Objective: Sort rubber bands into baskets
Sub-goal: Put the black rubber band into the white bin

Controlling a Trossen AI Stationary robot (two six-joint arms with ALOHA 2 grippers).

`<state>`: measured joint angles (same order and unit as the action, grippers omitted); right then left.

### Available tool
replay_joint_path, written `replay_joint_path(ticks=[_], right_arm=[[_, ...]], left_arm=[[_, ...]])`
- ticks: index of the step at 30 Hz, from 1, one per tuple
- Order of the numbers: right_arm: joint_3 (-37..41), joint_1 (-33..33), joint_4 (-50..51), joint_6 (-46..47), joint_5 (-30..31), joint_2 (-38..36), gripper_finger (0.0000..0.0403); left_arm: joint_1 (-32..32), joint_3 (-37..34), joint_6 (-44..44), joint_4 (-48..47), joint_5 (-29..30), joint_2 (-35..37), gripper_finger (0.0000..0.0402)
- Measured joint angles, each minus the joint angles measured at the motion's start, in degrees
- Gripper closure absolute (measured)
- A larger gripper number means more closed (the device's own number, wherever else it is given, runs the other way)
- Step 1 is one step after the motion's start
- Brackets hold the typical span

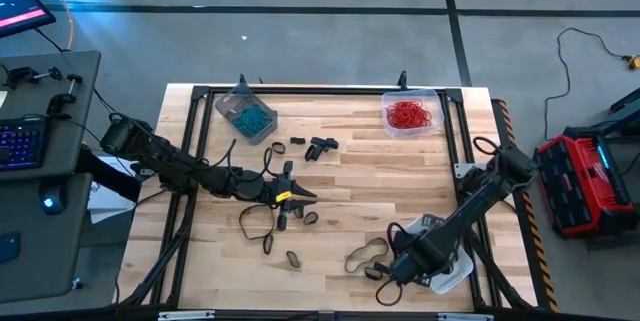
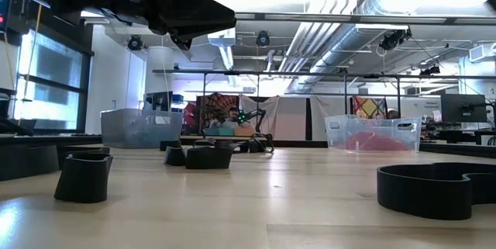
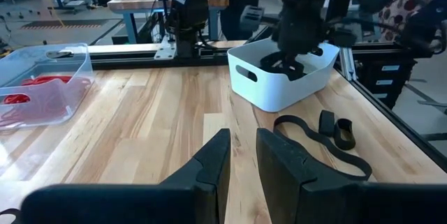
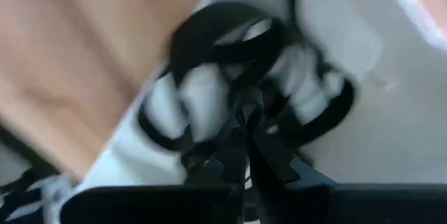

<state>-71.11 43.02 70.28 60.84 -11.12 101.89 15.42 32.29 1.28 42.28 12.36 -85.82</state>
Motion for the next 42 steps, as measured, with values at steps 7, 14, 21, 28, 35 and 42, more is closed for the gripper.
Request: replay_joint_path(ticks=[7,14,21,28,35,42], right_arm=[[0.02,-2.17,2.00,-2.95,1.07,0.00,0.0362],[-4.96,-2.53,7.72,-3.03,2.94,0.00,0.0283],[-12.96,-2.53,14.13,-4.39,9.31,0.00,0.0299],[-14.27,-6.85,10.51,-16.56,17.88,0.00,0.0391],[-14.29,-16.39,-4.25,-37.68,21.68,0.00,0.0401],[-13.09,-25.96,-17.12,-54.51,22.93,-0.02,0.0402]], left_arm=[[0.00,0.00,0.02,-0.02,0.00,0.02,0.0341],[0.00,0.00,0.32,0.07,0.90,0.00,0.0341],[0.02,0.00,1.18,-1.08,3.19,1.30,0.0354],[0.02,0.04,1.14,-6.33,3.21,5.09,0.0382],[-0.59,0.04,2.36,-14.31,3.75,7.39,0.0400],[-1.93,0.04,6.07,-21.95,8.51,7.43,0.0401]])
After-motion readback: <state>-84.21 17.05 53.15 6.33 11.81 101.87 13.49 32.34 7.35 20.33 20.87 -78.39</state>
